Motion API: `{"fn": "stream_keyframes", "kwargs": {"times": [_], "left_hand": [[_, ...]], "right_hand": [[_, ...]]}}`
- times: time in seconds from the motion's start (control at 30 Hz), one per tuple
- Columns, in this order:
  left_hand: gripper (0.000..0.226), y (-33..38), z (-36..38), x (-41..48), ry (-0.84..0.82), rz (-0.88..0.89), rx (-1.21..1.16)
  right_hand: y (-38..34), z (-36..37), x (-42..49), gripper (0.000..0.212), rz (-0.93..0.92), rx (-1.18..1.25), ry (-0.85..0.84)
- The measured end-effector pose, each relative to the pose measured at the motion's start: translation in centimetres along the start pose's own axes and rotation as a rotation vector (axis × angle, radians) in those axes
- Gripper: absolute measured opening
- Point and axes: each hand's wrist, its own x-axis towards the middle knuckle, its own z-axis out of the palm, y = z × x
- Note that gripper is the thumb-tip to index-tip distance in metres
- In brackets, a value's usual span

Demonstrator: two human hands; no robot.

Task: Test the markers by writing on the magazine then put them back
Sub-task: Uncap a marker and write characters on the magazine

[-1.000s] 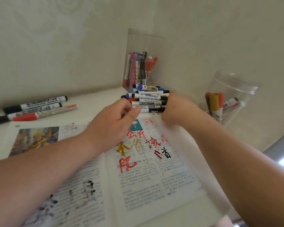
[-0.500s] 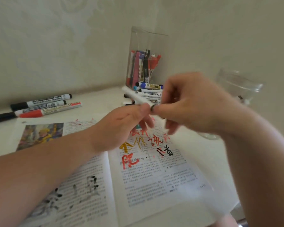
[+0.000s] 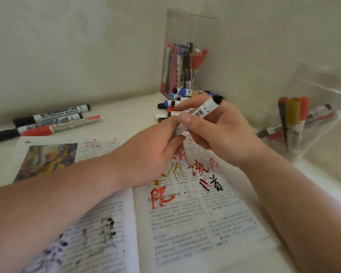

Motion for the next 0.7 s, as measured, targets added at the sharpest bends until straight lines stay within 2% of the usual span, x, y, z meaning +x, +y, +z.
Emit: {"fn": "stream_keyframes", "kwargs": {"times": [0.03, 0.07, 0.13, 0.2, 0.4, 0.5, 0.6, 0.67, 0.7], "left_hand": [[0.036, 0.1, -0.1, 0.1, -0.004, 0.006, -0.026], [0.037, 0.2, -0.2, 0.0, -0.006, 0.004, -0.060], [0.022, 0.3, -0.3, 0.0, 0.006, 0.008, -0.086], [0.017, 0.3, -0.3, -0.1, 0.028, 0.011, -0.070], [0.034, 0.8, -0.7, -0.1, 0.065, 0.049, -0.050], [0.031, 0.8, -0.5, -0.1, 0.033, 0.007, -0.154], [0.023, 0.2, -0.4, -0.5, -0.062, -0.048, -0.305], [0.014, 0.0, -0.3, -0.7, -0.074, -0.060, -0.311], [0.021, -0.1, -0.2, -0.7, -0.064, -0.055, -0.267]], "right_hand": [[0.0, 0.1, -0.1, 0.008, 0.005, -0.016, 0.029], [0.0, 0.2, -0.1, 0.012, 0.024, -0.024, 0.066], [-0.2, 0.1, -0.2, 0.023, 0.051, -0.042, 0.112], [-0.3, -0.1, -0.3, 0.028, 0.045, -0.040, 0.107], [-0.5, 0.0, -0.7, 0.028, -0.067, 0.065, 0.111], [-1.1, -0.1, -1.0, 0.023, -0.099, 0.072, 0.118], [-1.4, -1.1, -0.9, 0.021, -0.077, 0.092, 0.217], [-1.8, -2.5, -0.8, 0.021, -0.030, 0.101, 0.242], [-1.9, -3.3, -0.9, 0.023, 0.012, 0.099, 0.213]]}}
